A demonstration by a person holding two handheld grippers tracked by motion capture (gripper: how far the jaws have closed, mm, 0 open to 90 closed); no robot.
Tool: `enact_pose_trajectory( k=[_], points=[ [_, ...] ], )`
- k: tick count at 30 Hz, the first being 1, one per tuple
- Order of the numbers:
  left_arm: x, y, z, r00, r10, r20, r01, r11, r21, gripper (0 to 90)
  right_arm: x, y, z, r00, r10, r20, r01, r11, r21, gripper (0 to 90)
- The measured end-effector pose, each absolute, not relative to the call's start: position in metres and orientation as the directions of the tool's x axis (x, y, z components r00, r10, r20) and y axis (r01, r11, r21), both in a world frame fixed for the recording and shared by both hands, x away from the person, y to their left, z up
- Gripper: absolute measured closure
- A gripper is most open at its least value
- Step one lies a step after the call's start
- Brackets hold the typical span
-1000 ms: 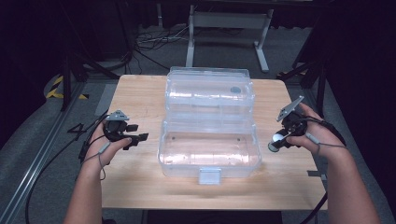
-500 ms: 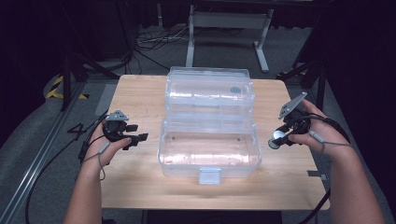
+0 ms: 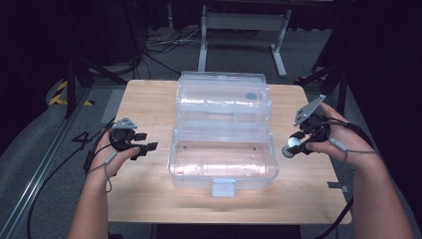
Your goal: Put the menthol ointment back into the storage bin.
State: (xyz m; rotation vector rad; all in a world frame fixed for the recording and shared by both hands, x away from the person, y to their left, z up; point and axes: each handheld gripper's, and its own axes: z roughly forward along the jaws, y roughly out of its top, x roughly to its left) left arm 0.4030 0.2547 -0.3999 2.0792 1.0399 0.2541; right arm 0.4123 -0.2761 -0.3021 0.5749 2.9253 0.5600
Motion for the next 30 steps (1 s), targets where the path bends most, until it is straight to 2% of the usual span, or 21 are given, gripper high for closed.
enact_pose_trajectory(
  k=[22, 30],
  points=[
    [0.403, 0.254, -0.4, 0.649, 0.744, -0.159, 0.595, -0.366, 0.716, 38.3, 0.401, -0.243, -0.291, -0.969, 0.247, -0.03, 0.214, 0.888, 0.407, 50.7],
    [0.403, 0.255, -0.4, 0.648, 0.745, -0.156, 0.592, -0.364, 0.719, 38.1, 0.399, -0.236, -0.289, -0.971, 0.236, -0.026, 0.206, 0.891, 0.404, 50.7]
  ],
)
